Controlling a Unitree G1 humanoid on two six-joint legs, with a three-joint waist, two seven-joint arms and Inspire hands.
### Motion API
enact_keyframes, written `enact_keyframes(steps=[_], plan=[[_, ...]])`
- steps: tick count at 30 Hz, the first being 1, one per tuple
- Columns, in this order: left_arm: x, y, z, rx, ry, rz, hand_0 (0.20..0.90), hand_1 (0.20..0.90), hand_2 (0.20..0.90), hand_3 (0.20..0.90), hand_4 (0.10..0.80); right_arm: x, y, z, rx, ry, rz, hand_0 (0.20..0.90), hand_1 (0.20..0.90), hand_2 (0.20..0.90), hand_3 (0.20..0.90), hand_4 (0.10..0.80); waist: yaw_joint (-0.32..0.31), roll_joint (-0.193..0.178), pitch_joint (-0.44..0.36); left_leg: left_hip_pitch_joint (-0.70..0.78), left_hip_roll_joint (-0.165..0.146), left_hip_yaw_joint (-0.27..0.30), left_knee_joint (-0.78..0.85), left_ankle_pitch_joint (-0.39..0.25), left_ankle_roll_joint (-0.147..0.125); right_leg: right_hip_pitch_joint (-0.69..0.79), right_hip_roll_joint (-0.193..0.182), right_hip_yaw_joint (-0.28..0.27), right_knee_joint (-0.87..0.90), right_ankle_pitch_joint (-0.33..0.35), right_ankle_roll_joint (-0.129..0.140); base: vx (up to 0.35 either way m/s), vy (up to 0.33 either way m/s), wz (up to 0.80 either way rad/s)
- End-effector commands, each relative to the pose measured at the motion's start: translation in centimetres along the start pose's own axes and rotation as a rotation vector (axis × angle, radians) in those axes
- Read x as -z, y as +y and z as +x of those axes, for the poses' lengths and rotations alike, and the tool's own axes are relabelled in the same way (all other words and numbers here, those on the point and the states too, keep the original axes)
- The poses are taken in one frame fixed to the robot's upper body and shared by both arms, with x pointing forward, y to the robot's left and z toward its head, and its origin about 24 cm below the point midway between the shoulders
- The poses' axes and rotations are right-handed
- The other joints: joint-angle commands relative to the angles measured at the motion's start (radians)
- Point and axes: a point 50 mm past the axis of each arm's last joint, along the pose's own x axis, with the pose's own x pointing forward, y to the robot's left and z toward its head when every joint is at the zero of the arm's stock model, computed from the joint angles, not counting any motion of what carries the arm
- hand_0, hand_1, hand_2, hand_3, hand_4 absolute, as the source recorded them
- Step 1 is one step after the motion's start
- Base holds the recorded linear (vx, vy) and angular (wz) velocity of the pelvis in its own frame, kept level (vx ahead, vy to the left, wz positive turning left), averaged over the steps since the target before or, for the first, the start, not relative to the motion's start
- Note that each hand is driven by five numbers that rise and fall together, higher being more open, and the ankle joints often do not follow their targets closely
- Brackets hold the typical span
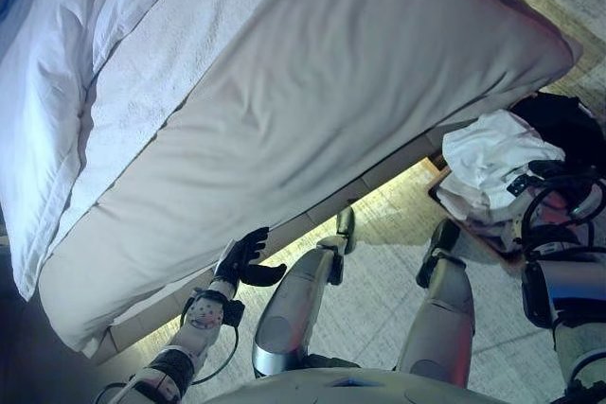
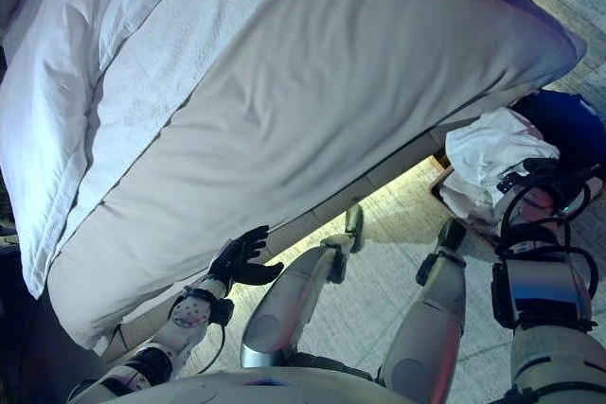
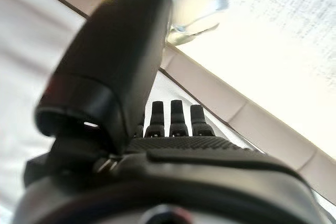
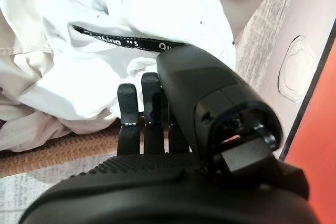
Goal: Pick up the clothes from the bed and place them into the basket
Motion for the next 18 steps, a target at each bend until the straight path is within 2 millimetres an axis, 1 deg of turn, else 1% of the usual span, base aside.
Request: enact_keyframes(steps=[1,3,4,5,10,13,15,16,18], plan=[[1.5,1.9,-1.7,-0.077,0.008,-0.057,0.900,0.900,0.900,0.900,0.800,-3.1,-1.3,0.8,0.042,-0.122,-0.036,0.900,0.900,0.900,0.900,0.800,0.003,0.033,-0.038,-0.080,-0.024,-0.041,0.169,-0.045,-0.015,0.044,0.067,-0.037,0.062,-0.053,-0.033,0.013,0.075,-0.24],[1.9,1.9,-1.9,-0.068,0.012,-0.062,0.900,0.900,0.900,0.900,0.800,-2.6,-1.6,0.9,0.043,-0.109,-0.061,0.900,0.900,0.900,0.900,0.800,0.004,0.041,-0.041,-0.075,-0.023,-0.045,0.178,-0.031,-0.024,0.055,0.073,-0.037,0.059,-0.061,-0.040,0.035,0.042,-0.16],[2.0,1.8,-2.0,-0.061,0.012,-0.064,0.900,0.900,0.900,0.900,0.800,-2.2,-1.7,1.0,0.047,-0.103,-0.071,0.900,0.900,0.900,0.900,0.800,0.004,0.047,-0.041,-0.075,-0.021,-0.042,0.158,0.014,-0.024,0.060,0.075,-0.049,0.037,-0.031,-0.052,-0.030,0.082,-0.14],[2.3,1.7,-2.2,-0.056,0.018,-0.074,0.900,0.900,0.900,0.900,0.800,-1.5,-2.1,1.0,0.045,-0.088,-0.091,0.900,0.900,0.900,0.900,0.800,0.004,0.051,-0.047,-0.055,-0.018,-0.044,0.139,0.033,-0.031,0.083,0.080,-0.052,0.017,-0.031,-0.053,-0.039,0.083,-0.19],[2.8,1.0,-2.4,-0.027,0.033,-0.102,0.900,0.900,0.900,0.900,0.800,1.2,-3.0,1.0,0.056,-0.027,-0.135,0.900,0.900,0.900,0.900,0.800,0.002,0.051,-0.071,0.014,-0.007,-0.059,0.071,0.080,-0.049,0.156,0.093,-0.062,-0.056,-0.020,-0.051,0.028,0.030,-0.10],[3.1,0.8,-2.5,-0.012,0.044,-0.119,0.900,0.900,0.900,0.900,0.800,3.2,-3.5,0.8,0.052,0.021,-0.172,0.900,0.900,0.900,0.900,0.800,-0.001,0.039,-0.090,0.058,0.002,-0.067,0.021,0.097,-0.060,0.209,0.100,-0.074,-0.118,-0.002,-0.044,0.002,-0.004,-0.01],[3.3,0.7,-2.6,-0.006,0.048,-0.117,0.900,0.900,0.900,0.900,0.800,4.1,-3.7,0.6,0.050,0.043,-0.180,0.900,0.900,0.900,0.900,0.800,-0.004,0.031,-0.096,0.078,0.009,-0.068,-0.004,0.103,-0.064,0.235,0.105,-0.080,-0.150,0.008,-0.041,0.004,-0.038,-0.01],[3.3,0.8,-2.5,-0.004,0.056,-0.108,0.900,0.900,0.900,0.900,0.800,6.3,-3.6,-0.1,0.026,0.093,-0.212,0.900,0.900,0.900,0.900,0.800,-0.008,0.008,-0.108,0.112,0.021,-0.065,-0.053,0.107,-0.068,0.275,0.116,-0.084,-0.205,0.027,-0.033,-0.008,-0.112,0.03],[3.3,1.0,-2.2,-0.008,0.072,-0.091,0.900,0.900,0.900,0.900,0.800,9.7,-3.6,-1.4,0.005,0.157,-0.235,0.900,0.900,0.900,0.900,0.800,-0.015,-0.030,-0.122,0.153,0.037,-0.060,-0.118,0.097,-0.066,0.321,0.129,-0.087,-0.267,0.051,-0.022,-0.009,-0.160,-0.03]])
